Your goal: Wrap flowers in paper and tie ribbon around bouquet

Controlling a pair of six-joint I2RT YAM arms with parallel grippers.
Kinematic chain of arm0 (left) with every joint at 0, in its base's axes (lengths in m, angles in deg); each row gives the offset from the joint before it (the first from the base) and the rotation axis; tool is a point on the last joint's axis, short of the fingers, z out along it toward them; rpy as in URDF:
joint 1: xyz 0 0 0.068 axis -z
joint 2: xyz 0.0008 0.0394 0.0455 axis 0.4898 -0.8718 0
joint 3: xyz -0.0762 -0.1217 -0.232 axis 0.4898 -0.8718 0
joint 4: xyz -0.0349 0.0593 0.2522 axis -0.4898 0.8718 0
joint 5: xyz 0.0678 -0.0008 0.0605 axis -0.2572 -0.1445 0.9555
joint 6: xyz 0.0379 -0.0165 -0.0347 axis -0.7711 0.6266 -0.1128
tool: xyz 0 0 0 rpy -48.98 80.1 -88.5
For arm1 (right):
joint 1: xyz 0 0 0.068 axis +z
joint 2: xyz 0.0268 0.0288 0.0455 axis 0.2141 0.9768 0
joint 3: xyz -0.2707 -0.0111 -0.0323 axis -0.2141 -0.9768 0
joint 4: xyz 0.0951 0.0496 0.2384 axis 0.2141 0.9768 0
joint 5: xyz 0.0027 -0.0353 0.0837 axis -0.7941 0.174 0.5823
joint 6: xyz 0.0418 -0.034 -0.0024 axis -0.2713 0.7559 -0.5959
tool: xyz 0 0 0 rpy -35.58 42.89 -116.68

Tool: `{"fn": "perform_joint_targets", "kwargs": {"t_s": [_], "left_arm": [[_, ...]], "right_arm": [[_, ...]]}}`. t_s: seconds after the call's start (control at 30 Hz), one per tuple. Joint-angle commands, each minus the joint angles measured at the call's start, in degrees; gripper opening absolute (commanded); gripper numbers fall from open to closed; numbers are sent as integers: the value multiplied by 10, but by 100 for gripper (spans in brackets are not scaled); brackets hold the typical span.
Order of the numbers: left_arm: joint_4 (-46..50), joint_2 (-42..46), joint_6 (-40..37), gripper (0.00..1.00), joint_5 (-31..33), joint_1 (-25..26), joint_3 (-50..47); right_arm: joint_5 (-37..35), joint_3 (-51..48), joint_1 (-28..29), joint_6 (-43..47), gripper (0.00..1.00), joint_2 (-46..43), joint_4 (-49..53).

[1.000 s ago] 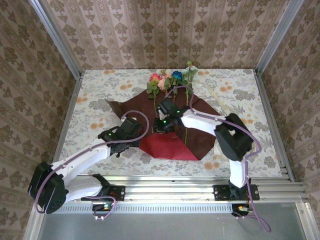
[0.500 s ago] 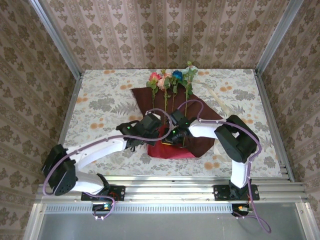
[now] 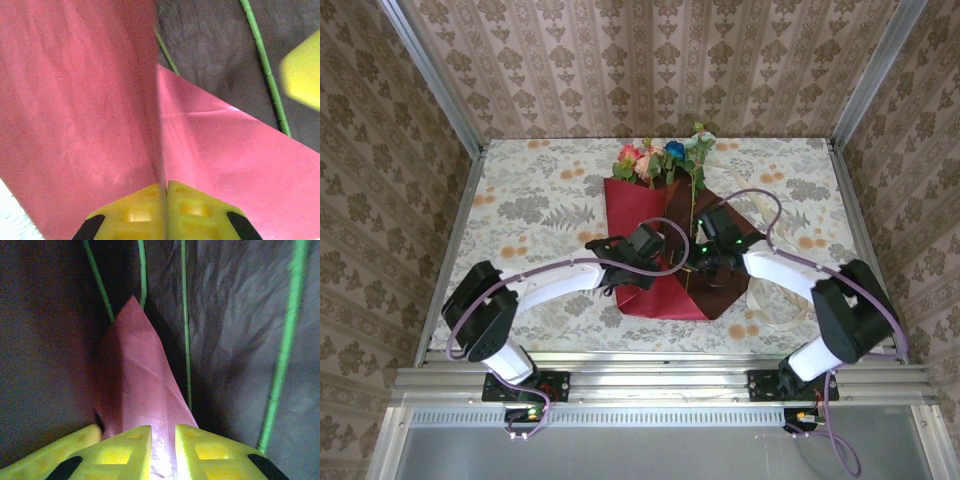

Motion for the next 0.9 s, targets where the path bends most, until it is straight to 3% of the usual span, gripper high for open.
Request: {"fn": "perform_joint_targets", "kwargs": {"t_s": [0.0, 0.3, 0.37, 0.43, 0.53, 0.7, 0.87], "left_arm": [[-11, -29, 3, 0, -26, 4, 25], [-8, -78, 2, 1, -59, 7, 30], [-11, -78, 6, 10, -64, 8, 26], [-13, -78, 12, 26, -66, 8, 22], [-19, -76, 18, 36, -74, 8, 12], [-25, -71, 30, 36, -78, 7, -4], [-33, -67, 36, 33, -79, 7, -13]], "right_arm": [[-34, -25, -19, 18, 22, -34, 54], [-63, -35, -30, 17, 23, -73, 73], [-59, -34, -30, 14, 27, -75, 65], [-49, -27, -30, 13, 30, -67, 59], [-40, -10, -31, 5, 35, -44, 53], [-21, 15, -29, -34, 46, -5, 16], [-2, 24, -24, -96, 49, 40, -36]]}}
